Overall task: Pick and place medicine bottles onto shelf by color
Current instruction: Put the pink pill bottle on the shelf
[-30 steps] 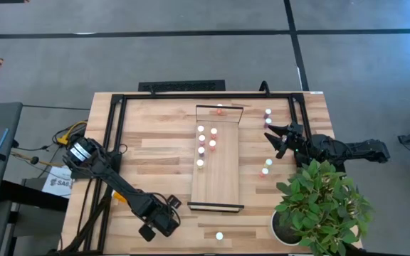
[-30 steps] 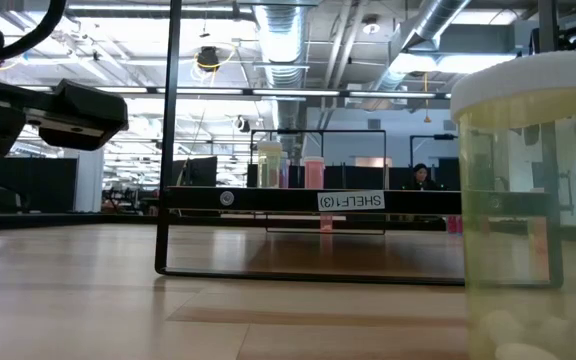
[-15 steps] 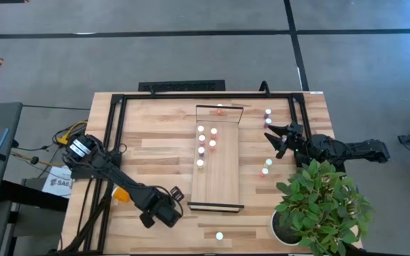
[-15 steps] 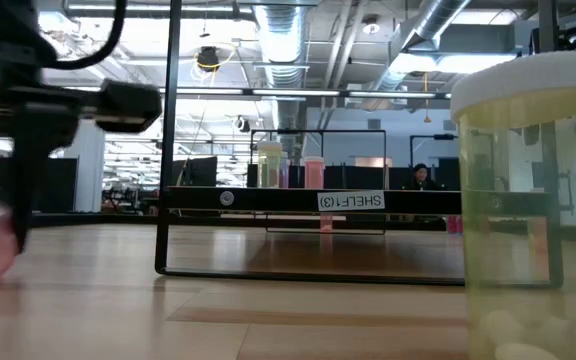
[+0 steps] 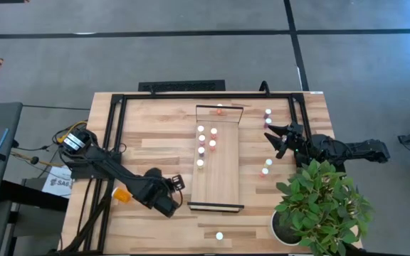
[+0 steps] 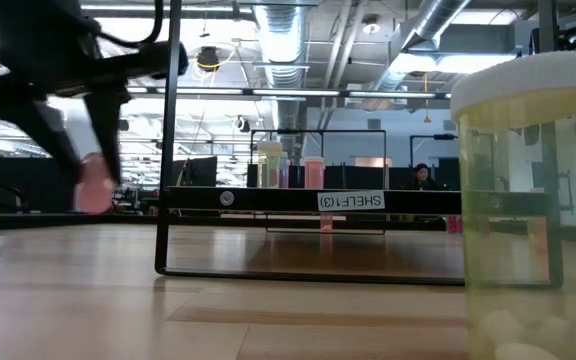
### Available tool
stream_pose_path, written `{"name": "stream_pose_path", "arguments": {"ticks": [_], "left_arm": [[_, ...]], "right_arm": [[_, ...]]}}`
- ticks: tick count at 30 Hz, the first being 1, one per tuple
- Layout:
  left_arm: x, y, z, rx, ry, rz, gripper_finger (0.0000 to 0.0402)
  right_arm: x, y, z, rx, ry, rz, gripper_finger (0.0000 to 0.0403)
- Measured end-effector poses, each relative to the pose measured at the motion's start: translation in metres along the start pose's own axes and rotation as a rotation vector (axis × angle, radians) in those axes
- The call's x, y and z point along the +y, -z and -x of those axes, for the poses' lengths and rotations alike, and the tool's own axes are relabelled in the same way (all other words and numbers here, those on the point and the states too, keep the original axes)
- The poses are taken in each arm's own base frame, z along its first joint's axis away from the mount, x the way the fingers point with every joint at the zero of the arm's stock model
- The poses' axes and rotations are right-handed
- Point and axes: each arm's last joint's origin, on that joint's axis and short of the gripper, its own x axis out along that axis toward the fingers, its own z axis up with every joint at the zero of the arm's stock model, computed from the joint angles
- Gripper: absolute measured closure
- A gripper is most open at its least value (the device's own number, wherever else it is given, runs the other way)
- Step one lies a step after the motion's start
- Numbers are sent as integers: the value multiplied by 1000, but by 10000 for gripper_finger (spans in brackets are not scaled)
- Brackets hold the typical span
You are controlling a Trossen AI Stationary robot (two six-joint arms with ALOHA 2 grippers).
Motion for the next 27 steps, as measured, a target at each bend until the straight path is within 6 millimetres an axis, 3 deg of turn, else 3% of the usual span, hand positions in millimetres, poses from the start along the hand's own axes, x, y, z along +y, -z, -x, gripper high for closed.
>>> {"name": "stream_pose_path", "arguments": {"ticks": [7, 18, 27], "left_arm": [[-5, -5, 1, -186, 163, -277, 343], [-7, -17, 3, -508, 255, -580, 342], [-3, -10, -21, -673, 236, -701, 342]], "right_arm": [[0, 0, 0, 0, 0, 0, 152], [0, 0, 0, 0, 0, 0, 152], [0, 0, 0, 1, 0, 0, 152]]}}
